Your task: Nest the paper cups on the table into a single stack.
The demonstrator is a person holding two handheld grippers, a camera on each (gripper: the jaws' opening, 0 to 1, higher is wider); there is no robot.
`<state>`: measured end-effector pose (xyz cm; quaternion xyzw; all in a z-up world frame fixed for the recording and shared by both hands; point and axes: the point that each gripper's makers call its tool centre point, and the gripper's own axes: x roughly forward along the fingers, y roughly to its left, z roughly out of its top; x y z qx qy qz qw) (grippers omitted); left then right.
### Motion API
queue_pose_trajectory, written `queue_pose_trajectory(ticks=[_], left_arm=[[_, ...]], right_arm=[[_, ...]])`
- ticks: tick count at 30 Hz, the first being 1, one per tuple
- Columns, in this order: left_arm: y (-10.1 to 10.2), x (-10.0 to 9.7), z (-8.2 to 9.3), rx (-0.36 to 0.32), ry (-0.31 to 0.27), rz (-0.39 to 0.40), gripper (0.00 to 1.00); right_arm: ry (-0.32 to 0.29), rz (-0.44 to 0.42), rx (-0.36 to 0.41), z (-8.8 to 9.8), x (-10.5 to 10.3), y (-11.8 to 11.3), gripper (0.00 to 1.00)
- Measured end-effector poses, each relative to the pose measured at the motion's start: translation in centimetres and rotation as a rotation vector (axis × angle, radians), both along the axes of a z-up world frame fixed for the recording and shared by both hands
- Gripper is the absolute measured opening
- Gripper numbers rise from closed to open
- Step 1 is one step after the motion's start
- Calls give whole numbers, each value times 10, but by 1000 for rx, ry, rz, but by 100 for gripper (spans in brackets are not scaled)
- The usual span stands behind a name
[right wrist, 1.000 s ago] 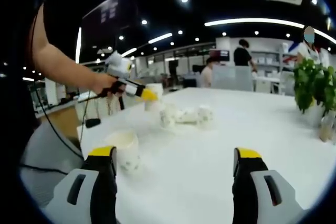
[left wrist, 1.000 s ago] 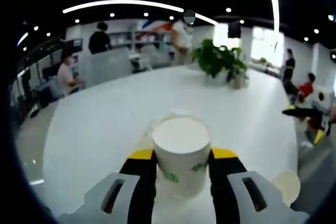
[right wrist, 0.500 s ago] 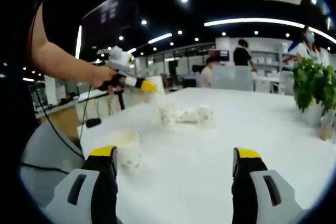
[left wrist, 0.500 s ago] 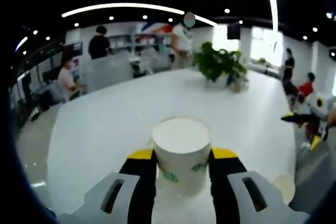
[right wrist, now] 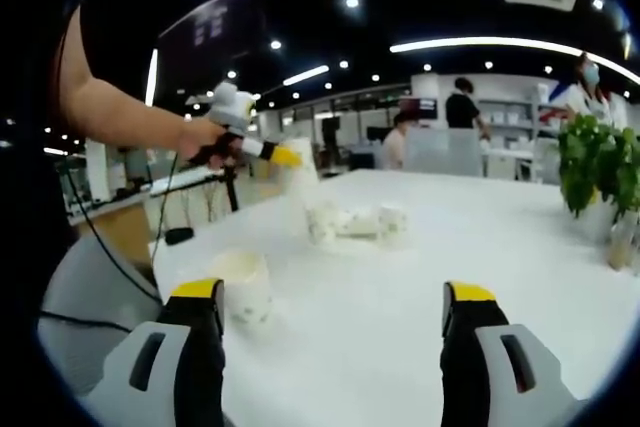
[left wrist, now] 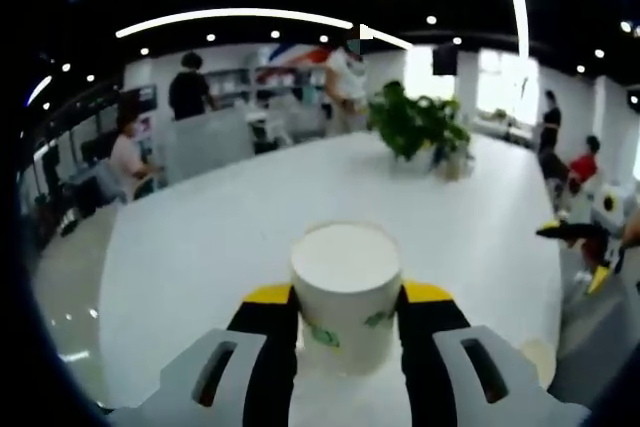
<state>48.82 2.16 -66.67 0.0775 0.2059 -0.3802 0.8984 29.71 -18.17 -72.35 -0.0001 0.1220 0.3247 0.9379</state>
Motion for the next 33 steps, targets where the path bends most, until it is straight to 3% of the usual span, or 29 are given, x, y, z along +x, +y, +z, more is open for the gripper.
queue_pose_trajectory(ticks=[8, 14, 27, 33], left_arm=[[-3, 4, 18, -6, -7, -17, 37], [-2, 5, 20, 5, -13, -24, 37], [-12, -11, 25, -4, -12, -68, 37], [-12, -16, 33, -46, -17, -54, 37]], right_arm=[[-6, 4, 2, 2, 0, 2, 88], [-11, 4, 3, 3, -1, 2, 88], [-18, 12, 5, 8, -1, 4, 88], [-20, 19, 2, 10, -1, 6, 88]])
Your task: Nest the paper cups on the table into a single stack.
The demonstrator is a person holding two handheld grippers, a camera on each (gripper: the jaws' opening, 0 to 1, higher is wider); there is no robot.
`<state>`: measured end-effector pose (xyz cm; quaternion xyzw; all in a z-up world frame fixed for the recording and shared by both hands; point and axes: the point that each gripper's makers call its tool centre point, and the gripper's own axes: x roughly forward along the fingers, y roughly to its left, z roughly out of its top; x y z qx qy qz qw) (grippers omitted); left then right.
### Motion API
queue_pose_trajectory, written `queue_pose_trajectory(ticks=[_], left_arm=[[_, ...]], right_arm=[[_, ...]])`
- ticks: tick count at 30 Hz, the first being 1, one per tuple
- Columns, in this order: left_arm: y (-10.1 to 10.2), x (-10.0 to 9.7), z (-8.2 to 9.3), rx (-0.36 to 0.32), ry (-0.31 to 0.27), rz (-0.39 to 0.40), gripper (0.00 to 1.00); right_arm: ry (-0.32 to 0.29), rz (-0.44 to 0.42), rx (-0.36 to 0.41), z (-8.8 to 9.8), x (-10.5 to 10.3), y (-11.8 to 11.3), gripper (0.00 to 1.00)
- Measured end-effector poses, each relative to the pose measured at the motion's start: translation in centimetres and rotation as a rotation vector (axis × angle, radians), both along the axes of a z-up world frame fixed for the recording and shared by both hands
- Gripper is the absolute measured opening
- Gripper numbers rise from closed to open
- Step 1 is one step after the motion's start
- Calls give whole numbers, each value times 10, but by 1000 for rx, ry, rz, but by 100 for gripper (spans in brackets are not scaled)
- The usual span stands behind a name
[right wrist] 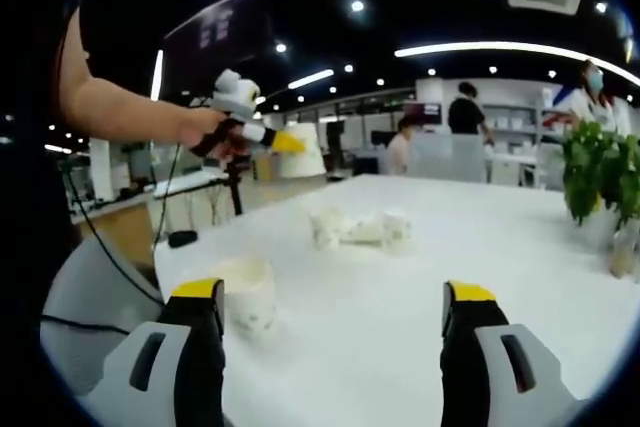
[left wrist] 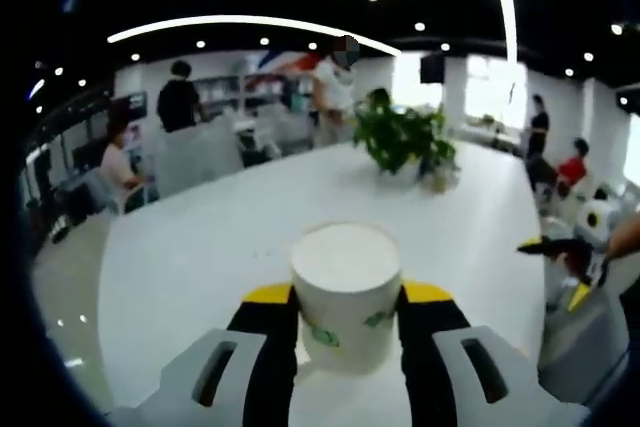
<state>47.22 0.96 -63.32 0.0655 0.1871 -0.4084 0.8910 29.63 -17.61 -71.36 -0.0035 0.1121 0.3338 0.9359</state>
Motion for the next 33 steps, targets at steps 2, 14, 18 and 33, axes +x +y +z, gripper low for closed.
queue_pose_trajectory(ticks=[2, 14, 18, 33], left_arm=[[1, -2, 1, 12, -3, 8, 37], [-3, -16, 13, -2, -2, -7, 36], [-6, -25, 13, 14, -8, -35, 36], [-22, -60, 16, 17, -5, -126, 35]], right_arm=[[-2, 1, 1, 1, 1, 0, 88], [-15, 14, -3, 8, 5, 4, 88], [-22, 19, -5, 13, 7, 5, 88], [-55, 33, 4, 31, 17, 12, 88]])
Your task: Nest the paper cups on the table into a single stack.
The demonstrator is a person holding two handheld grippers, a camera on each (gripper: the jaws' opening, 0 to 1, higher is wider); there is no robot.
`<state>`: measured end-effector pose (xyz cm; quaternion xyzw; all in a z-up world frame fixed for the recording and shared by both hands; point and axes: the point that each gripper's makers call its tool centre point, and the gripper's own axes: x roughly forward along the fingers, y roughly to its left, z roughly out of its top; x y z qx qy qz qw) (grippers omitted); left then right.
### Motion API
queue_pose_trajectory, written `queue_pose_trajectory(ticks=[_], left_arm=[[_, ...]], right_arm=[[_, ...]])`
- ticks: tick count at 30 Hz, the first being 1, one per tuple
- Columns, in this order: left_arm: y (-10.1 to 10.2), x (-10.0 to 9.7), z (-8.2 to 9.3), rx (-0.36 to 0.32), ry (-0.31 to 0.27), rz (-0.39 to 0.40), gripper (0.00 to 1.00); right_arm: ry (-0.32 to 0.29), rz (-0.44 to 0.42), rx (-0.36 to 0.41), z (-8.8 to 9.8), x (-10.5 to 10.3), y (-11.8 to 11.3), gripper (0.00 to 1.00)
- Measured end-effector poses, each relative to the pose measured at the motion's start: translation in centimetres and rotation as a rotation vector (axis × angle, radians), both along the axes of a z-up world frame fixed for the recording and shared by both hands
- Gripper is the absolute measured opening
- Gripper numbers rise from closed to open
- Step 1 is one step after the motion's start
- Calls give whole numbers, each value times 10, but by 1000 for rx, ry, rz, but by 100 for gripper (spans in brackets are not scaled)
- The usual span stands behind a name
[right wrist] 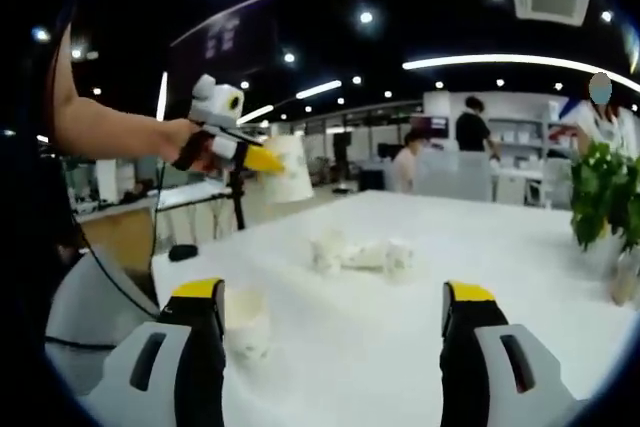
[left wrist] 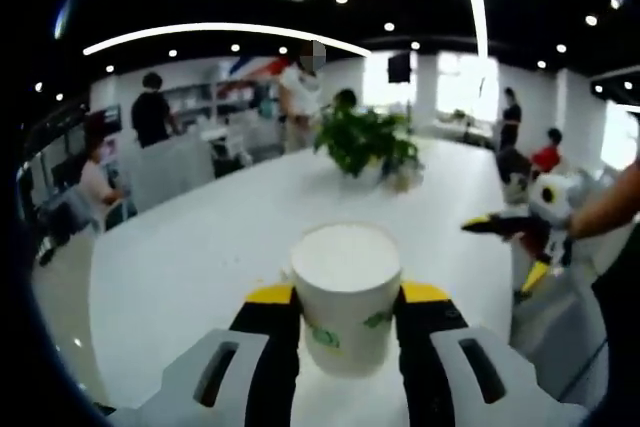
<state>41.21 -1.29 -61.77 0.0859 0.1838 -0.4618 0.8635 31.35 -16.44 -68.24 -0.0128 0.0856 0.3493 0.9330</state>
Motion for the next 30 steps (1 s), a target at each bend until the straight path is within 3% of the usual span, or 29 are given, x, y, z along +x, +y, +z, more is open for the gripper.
queue_pose_trajectory(ticks=[30], left_arm=[[-28, -51, 8, -50, 16, -109, 35]], right_arm=[[-37, 50, 14, 24, 8, 18, 84]])
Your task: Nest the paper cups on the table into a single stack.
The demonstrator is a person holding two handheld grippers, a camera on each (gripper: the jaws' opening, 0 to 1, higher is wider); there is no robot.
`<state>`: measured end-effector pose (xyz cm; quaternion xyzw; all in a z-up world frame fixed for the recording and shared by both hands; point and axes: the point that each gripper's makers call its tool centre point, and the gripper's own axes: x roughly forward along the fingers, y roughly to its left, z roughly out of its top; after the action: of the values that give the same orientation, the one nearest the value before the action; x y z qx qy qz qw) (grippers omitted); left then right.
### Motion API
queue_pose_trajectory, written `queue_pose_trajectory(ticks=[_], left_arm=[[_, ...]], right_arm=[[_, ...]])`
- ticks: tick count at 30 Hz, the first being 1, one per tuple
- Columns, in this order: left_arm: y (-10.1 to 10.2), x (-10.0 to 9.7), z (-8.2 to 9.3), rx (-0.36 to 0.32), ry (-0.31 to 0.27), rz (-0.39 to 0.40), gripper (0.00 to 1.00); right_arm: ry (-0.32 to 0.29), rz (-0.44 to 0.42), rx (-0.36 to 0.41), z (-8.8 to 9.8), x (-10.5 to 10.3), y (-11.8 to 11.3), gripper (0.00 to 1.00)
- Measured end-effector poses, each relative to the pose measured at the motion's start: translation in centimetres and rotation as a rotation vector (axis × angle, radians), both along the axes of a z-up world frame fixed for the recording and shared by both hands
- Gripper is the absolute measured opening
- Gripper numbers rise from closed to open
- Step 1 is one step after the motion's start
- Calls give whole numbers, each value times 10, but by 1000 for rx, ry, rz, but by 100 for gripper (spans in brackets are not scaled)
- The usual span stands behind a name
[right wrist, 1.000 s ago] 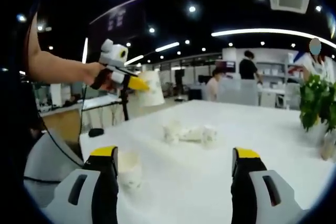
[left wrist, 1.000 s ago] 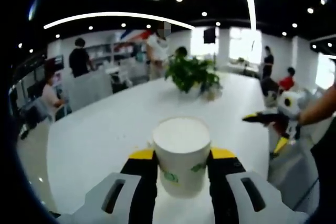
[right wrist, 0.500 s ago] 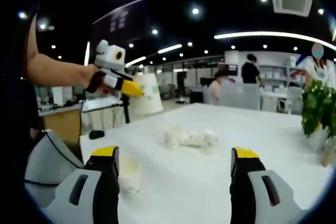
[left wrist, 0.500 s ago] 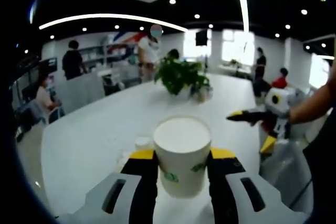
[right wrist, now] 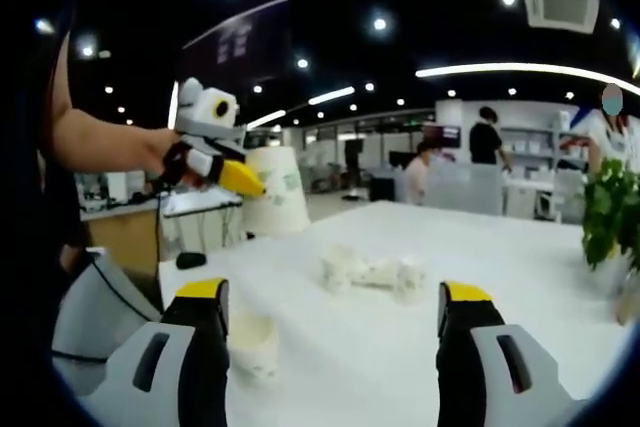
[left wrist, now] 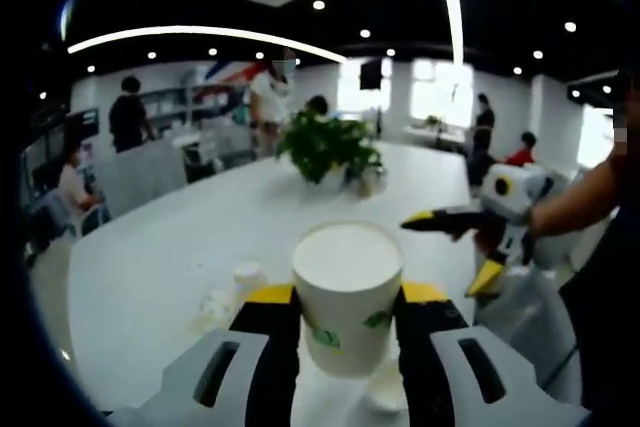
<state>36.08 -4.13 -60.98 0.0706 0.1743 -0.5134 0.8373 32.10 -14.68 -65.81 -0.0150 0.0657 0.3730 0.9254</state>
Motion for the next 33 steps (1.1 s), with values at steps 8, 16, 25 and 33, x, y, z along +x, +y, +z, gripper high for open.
queue_pose_trajectory(ticks=[8, 16, 25, 33], left_arm=[[-5, -14, 5, -27, 6, -25, 36], [-9, -32, 9, -55, -9, -77, 36], [-14, -41, 13, -77, -12, -99, 36], [-12, -44, 24, -137, -23, -89, 37]], right_arm=[[-8, 27, 11, 8, 0, 8, 83], [-1, 55, 18, 11, -2, 16, 78], [-26, 103, 30, 28, -7, 31, 75], [-10, 154, 46, 39, -12, 42, 68]])
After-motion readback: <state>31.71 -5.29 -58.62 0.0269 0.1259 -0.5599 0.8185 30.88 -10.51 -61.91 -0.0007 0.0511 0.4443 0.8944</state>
